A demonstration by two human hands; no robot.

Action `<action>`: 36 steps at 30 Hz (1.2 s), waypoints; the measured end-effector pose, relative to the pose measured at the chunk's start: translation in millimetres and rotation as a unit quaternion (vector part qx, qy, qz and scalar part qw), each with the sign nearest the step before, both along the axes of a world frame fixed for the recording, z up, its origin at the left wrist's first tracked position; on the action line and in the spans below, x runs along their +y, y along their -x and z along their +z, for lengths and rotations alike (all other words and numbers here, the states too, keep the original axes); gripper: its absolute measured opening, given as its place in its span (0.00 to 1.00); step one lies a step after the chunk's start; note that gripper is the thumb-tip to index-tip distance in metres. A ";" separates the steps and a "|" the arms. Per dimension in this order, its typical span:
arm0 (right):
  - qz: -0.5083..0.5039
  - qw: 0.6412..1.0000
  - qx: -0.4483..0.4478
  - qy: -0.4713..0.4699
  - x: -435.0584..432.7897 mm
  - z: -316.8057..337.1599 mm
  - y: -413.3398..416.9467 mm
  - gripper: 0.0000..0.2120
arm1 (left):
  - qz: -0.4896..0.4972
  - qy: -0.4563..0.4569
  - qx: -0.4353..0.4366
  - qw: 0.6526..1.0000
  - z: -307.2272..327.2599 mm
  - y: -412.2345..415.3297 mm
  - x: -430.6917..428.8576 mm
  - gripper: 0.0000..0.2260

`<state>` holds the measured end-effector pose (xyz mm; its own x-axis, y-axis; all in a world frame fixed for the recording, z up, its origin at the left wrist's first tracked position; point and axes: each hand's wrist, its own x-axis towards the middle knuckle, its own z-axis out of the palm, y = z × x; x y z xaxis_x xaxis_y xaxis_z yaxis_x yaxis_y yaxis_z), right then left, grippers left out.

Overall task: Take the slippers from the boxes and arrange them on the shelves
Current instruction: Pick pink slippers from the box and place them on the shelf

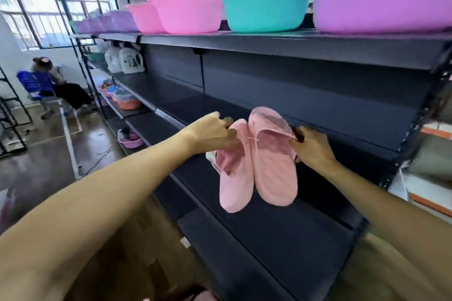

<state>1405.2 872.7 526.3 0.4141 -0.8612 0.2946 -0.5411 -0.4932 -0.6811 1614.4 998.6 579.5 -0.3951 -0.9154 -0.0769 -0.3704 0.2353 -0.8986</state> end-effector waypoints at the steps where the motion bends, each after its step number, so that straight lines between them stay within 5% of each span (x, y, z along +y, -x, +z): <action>1: -0.020 1.000 0.010 -0.006 -12.1 -1.2 12.1 0.14 | 0.002 0.001 0.002 1.000 -1.9 9.9 -20.0 0.13; 5: -0.077 0.997 0.031 -0.010 -54.5 -22.8 57.2 0.12 | 0.006 0.033 0.096 0.995 -29.6 47.3 -93.4 0.13; 9: -0.115 0.991 0.047 -0.058 -83.2 -50.2 87.5 0.07 | 0.048 0.007 0.244 0.968 -57.0 99.0 -130.6 0.24; 13: -0.137 0.977 0.137 -0.089 -95.2 -63.4 100.5 0.10 | 0.164 -0.058 0.407 0.897 -84.3 124.9 -152.8 0.20; 15: -0.130 0.979 0.140 -0.067 -95.2 -66.9 99.2 0.22 | 0.195 -0.104 0.528 0.820 -90.2 114.1 -158.5 0.21; 17: -0.100 0.986 0.130 0.005 -95.0 -70.8 91.4 0.31 | 0.207 -0.145 0.680 0.688 -87.7 105.4 -160.2 0.23; 20: -0.056 0.983 0.166 0.047 -104.5 -76.5 73.8 0.36 | 0.203 -0.127 0.864 0.443 -76.2 115.6 -156.1 0.19; 21: -0.043 0.981 0.180 0.051 -108.3 -76.8 70.0 0.33 | 0.203 -0.124 0.877 0.419 -75.9 120.9 -155.1 0.16; 24: -0.007 0.983 0.165 0.078 -120.7 -77.9 70.7 0.31 | 0.199 -0.134 0.846 0.476 -93.2 132.3 -152.8 0.14; 28: 0.001 0.969 0.227 0.099 -126.3 -79.0 81.2 0.26 | 0.169 -0.129 0.777 0.593 -115.5 141.9 -152.0 0.32; 31: -0.016 0.955 0.278 0.099 -126.2 -75.3 93.5 0.27 | 0.142 -0.140 0.777 0.597 -116.1 145.7 -157.8 0.35; 34: -0.045 0.956 0.279 0.079 -128.9 -76.3 112.9 0.43 | 0.148 -0.184 0.775 0.586 -109.0 153.5 -168.5 0.32; 36: -0.066 0.956 0.273 0.088 -129.1 -82.0 125.2 0.44 | 0.138 -0.202 0.779 0.577 -106.8 163.2 -178.5 0.31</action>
<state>1280.0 743.6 444.3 0.4393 -0.8730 0.2118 -0.8570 -0.4780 -0.1926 1451.2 820.1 472.7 -0.1171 -0.9916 -0.0543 -0.7286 0.0486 0.6833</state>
